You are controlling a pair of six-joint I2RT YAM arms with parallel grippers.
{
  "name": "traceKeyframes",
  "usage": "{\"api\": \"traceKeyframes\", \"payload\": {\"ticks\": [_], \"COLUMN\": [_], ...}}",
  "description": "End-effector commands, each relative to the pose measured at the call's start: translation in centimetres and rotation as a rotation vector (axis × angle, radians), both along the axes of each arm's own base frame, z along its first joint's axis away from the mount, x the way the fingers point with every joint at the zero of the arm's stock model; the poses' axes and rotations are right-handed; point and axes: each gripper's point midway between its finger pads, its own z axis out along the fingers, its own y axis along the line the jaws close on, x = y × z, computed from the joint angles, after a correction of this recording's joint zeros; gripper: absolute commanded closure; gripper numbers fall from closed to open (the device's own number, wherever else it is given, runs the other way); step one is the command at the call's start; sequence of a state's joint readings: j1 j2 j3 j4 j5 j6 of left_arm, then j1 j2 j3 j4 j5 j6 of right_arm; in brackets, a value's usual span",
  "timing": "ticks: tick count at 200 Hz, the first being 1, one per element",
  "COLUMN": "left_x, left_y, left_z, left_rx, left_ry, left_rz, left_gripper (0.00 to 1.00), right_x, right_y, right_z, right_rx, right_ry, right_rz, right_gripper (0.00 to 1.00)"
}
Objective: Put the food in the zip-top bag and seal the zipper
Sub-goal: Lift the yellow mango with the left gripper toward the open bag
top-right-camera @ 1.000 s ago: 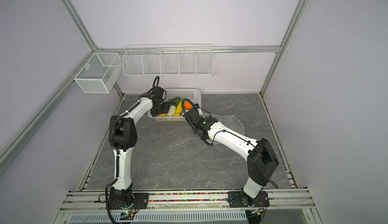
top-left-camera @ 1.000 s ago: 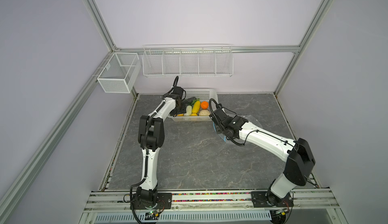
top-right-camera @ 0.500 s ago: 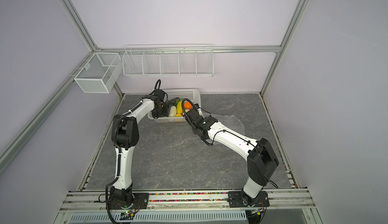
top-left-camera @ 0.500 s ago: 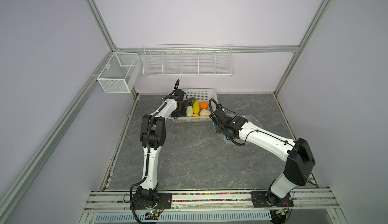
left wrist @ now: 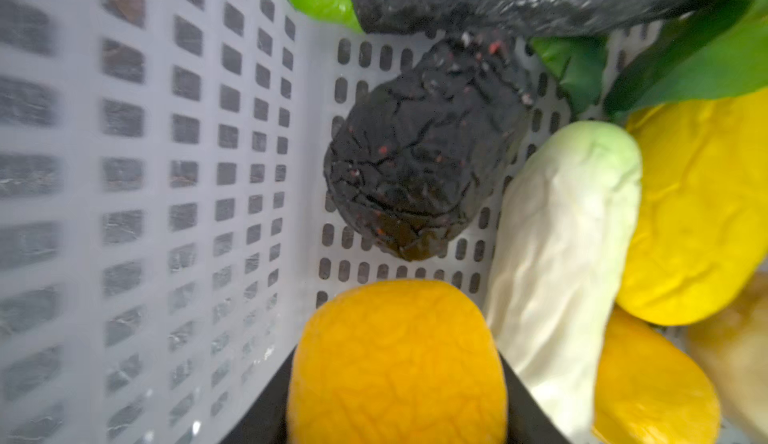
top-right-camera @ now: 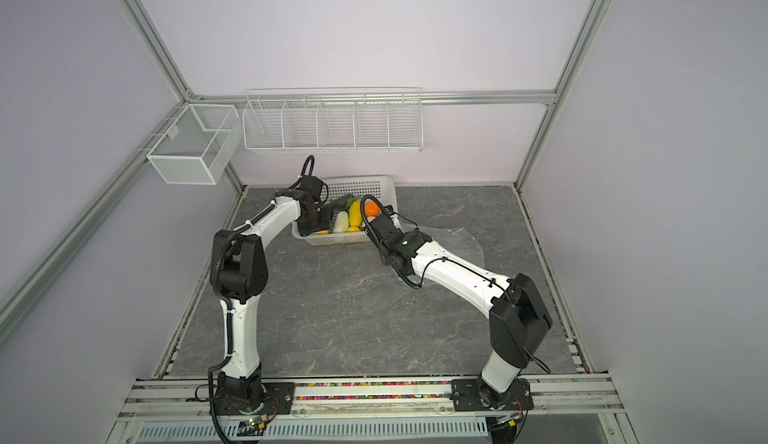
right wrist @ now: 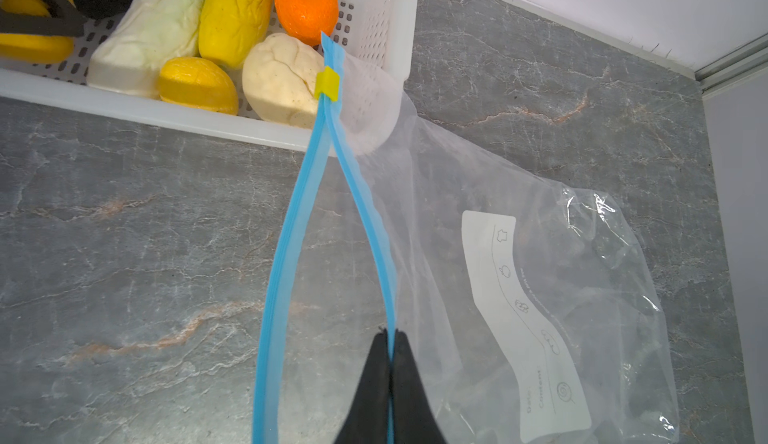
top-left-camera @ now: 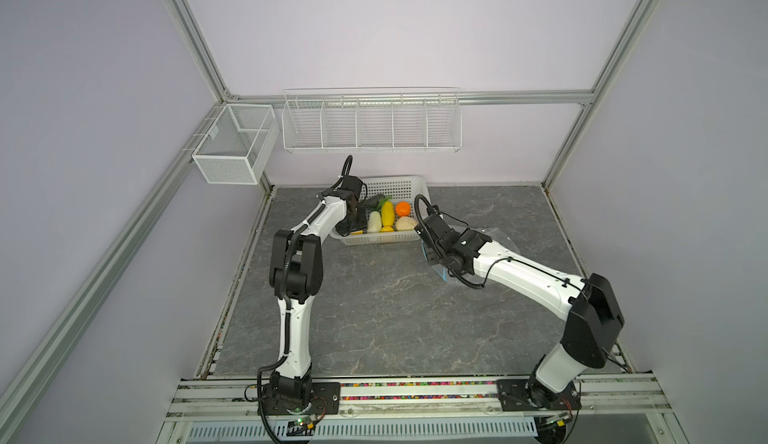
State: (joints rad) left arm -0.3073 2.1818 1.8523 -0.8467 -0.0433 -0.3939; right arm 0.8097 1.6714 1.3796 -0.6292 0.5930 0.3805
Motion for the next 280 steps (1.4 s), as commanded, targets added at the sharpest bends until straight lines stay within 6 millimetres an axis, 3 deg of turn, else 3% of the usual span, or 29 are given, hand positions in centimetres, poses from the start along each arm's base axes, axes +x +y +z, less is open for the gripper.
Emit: {"api": "traceKeyframes", "payload": {"ticks": [1,40,84,156,218,280], "left_x": [-0.1,-1.1,-3.8,-8.8,-12.4,-13.3], "left_y": [0.0,0.1,0.1,-6.8,-11.5,-15.3], "left_z": [2.5,5.3,9.4,12.5,15.5,17.2], "left_rx": [-0.040,-0.071,-0.145,-0.713,-0.974,-1.119], "left_ry": [-0.042,-0.091,-0.159,-0.218,-0.263,-0.290], "left_rz": [0.013,0.017,0.003,-0.074,-0.093,-0.086], "left_gripper": [0.60,0.62,0.66,0.75,0.79,0.79], "right_x": [0.2,0.3,0.4,0.1,-0.1,-0.1], "right_y": [0.2,0.6,0.9,2.2,2.7,1.9], "right_z": [0.8,1.6,2.3,2.9,2.7,3.5], "right_rx": [0.027,0.061,0.116,0.222,0.275,0.279], "right_ry": [-0.005,-0.008,-0.002,0.020,0.041,0.022], "right_rz": [0.012,0.025,0.027,0.032,0.024,0.003], "right_gripper": [0.94,0.94,0.94,0.94,0.94,0.94]}}
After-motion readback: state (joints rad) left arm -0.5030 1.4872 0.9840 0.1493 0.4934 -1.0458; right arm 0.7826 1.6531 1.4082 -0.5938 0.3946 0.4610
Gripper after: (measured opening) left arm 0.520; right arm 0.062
